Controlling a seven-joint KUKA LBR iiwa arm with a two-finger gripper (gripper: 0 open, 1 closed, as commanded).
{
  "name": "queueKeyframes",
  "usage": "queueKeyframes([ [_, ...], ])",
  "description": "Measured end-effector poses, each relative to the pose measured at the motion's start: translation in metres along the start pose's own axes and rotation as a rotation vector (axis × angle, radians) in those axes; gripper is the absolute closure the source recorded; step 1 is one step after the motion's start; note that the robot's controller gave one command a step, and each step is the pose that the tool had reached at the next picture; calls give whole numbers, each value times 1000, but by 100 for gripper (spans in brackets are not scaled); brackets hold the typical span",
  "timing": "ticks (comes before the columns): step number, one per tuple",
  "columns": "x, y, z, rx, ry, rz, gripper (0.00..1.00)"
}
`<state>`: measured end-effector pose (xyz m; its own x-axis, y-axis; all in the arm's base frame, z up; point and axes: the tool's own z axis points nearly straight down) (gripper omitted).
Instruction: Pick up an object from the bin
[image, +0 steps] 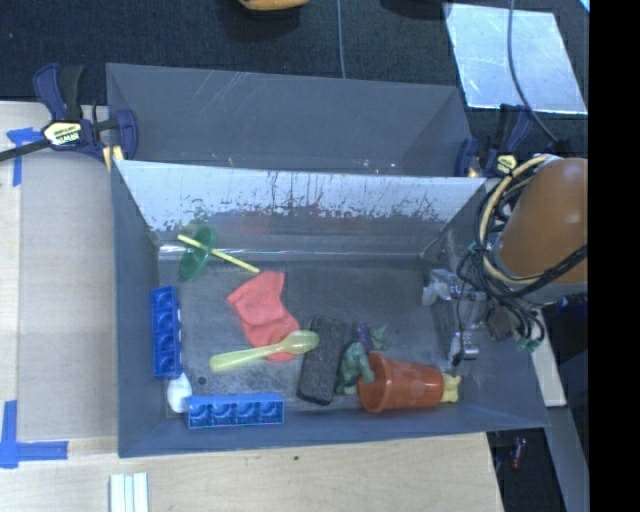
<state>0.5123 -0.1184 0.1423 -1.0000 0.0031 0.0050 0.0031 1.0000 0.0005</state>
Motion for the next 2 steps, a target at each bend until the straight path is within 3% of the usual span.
queueKeyframes([
  [1, -2, 0, -4, 1, -8, -3, 0],
  [2, 27, 12, 65, 4, -4, -70, 0],
])
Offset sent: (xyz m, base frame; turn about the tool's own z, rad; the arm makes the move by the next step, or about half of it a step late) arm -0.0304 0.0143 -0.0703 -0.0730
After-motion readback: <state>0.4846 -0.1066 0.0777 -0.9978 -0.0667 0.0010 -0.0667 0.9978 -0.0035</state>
